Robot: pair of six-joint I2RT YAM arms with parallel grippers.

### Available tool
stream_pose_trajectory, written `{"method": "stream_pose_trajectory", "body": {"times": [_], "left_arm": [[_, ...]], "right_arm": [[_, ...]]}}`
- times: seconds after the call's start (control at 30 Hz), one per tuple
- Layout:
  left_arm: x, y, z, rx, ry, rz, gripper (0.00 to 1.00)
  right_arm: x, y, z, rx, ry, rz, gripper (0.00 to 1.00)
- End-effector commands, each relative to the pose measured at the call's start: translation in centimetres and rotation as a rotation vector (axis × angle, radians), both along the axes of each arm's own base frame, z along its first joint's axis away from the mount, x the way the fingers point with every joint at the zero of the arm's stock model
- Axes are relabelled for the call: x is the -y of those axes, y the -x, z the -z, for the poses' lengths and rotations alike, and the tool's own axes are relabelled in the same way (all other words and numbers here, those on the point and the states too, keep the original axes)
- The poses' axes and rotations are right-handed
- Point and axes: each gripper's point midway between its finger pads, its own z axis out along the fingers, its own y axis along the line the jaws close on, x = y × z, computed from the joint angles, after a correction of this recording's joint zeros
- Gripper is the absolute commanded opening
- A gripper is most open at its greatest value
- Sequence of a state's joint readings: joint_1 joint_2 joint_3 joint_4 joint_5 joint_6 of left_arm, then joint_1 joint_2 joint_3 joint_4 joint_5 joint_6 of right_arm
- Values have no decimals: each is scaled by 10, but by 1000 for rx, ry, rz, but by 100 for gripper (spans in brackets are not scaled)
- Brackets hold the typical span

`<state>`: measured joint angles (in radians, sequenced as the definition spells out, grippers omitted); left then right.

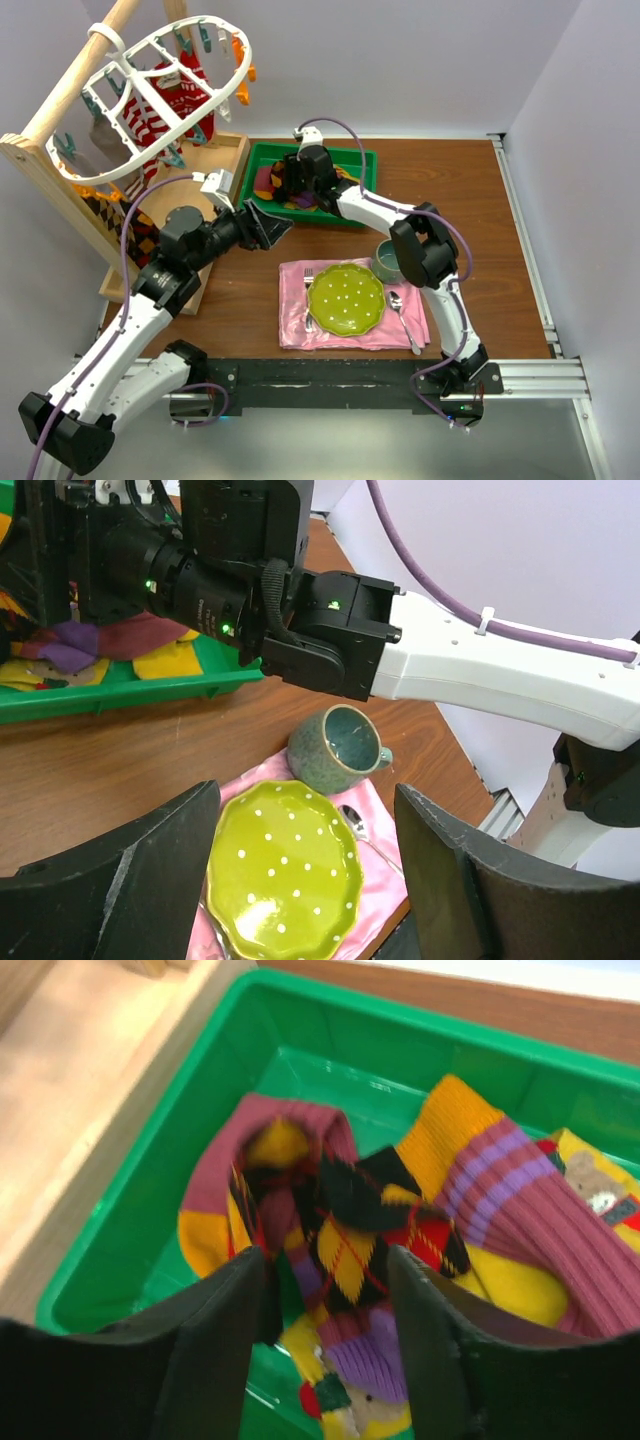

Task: Remove the socks clipped to the hanger
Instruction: Place the sock in the bin.

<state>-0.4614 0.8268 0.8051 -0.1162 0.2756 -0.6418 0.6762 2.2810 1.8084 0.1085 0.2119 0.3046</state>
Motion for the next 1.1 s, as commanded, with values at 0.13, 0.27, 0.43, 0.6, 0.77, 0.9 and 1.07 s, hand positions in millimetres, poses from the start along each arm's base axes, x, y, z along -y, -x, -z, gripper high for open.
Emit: {"method": "stream_pose_trajectory", "body": {"times": [0.13,0.27,0.43,0.6,0.77,0.9,1.07], "left_arm": [[13,1,-20,87,20,72,75],[15,1,-35,109,23,90,75],[18,6,-67,161,30,124,75],[14,17,-117,243,48,137,75],[11,26,-148,295,73,145,76],[10,30,-159,309,85,150,76],[7,34,-170,327,82,145,76]], "right_arm": [[23,19,-82,60,-82,5,71],[19,50,-104,90,-184,-96,75],[-4,99,-143,188,-404,-340,77],[-36,147,-131,157,-536,-540,79],[-97,212,-144,196,-602,-698,83],[-134,244,-154,192,-708,-772,86],[-179,266,-167,173,-786,-823,90]]}}
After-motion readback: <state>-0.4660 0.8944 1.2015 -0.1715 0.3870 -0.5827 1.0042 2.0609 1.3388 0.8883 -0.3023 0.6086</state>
